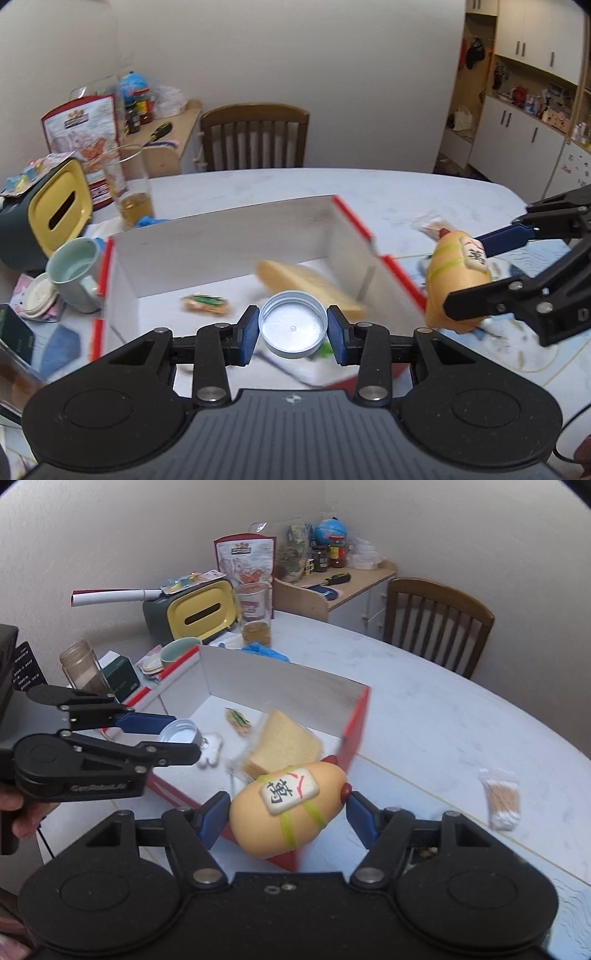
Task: Organize objects
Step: 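Carry the yellow toy and white lid into the red box and open both grippers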
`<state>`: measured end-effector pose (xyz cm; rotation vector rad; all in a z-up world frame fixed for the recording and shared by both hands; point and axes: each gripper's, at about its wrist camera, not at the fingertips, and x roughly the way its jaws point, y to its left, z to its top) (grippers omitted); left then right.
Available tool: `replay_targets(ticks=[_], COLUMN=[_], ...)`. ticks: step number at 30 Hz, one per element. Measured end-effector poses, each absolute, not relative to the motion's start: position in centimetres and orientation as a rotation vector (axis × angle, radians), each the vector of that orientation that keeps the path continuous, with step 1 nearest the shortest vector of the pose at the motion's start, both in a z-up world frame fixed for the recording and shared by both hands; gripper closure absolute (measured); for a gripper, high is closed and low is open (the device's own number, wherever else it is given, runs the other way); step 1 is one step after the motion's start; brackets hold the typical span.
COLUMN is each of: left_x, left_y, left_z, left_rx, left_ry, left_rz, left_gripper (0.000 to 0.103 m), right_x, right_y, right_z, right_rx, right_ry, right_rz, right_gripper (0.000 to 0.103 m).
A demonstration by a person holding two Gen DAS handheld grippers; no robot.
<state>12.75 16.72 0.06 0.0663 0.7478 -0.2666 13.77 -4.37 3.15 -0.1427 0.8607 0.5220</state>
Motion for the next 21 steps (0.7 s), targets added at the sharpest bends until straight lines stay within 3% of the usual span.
replay_targets(ticks=[21], left_x=[22.7], left_y=[22.6], left_z=[-4.4], left_rx=[0.146], left_ry=[0.916], left_rz=[-0.239], left_gripper=[0.065], right_x=[20.6], right_y=[6.6], right_z=[-0.6], right_rx=[-0.256], right_ry=[0.934], right_rz=[0.502], right_gripper=[0.035])
